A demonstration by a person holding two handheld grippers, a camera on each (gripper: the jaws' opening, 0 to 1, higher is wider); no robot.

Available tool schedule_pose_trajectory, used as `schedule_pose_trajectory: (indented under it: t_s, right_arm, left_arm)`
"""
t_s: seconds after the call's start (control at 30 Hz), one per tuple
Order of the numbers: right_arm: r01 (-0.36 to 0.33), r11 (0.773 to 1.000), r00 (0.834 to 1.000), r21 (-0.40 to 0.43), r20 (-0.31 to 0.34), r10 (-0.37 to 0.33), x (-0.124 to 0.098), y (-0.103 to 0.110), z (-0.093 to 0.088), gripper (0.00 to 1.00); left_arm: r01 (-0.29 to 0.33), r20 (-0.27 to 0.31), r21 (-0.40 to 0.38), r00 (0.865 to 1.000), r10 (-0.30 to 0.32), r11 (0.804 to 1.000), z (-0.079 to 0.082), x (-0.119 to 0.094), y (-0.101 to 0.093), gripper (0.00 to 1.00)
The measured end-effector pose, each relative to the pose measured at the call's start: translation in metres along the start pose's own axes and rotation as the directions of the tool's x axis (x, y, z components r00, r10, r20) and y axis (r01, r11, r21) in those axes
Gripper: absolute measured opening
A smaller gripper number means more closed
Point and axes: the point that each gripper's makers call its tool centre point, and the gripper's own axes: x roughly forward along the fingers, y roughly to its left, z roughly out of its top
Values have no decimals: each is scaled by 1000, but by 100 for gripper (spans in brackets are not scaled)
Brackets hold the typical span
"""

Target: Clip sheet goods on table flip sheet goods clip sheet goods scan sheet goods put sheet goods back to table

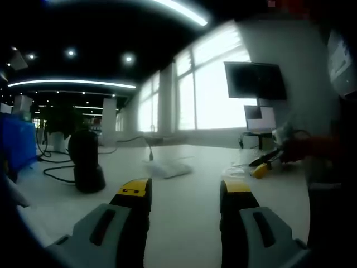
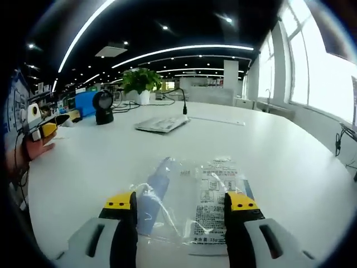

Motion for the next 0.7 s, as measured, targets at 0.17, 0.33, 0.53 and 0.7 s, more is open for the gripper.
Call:
schedule_pose_trajectory:
  t_s: [0.17,0.33,0.53,0.7]
  right_arm:
    - [54,998,999,23,-1,-54,0,1,0,58]
    - [135,989,991,58,3,-135,3,-3,1,58]
    - [214,973,976,88,29,-217,8,2,3,58]
    - [210,974,976,90,36,-214,7,0,4,58]
  left_arm:
    - [1,1,1,1000,-1,1000,0,0,0,41]
    - [6,4,-2,1000,-6,1000,1,0,-1,41]
    - [10,8,-5,1000,-10,1000,1,0,-1,41]
    - [13,8,-4,1000,-13,1000,1,-1,-2,41]
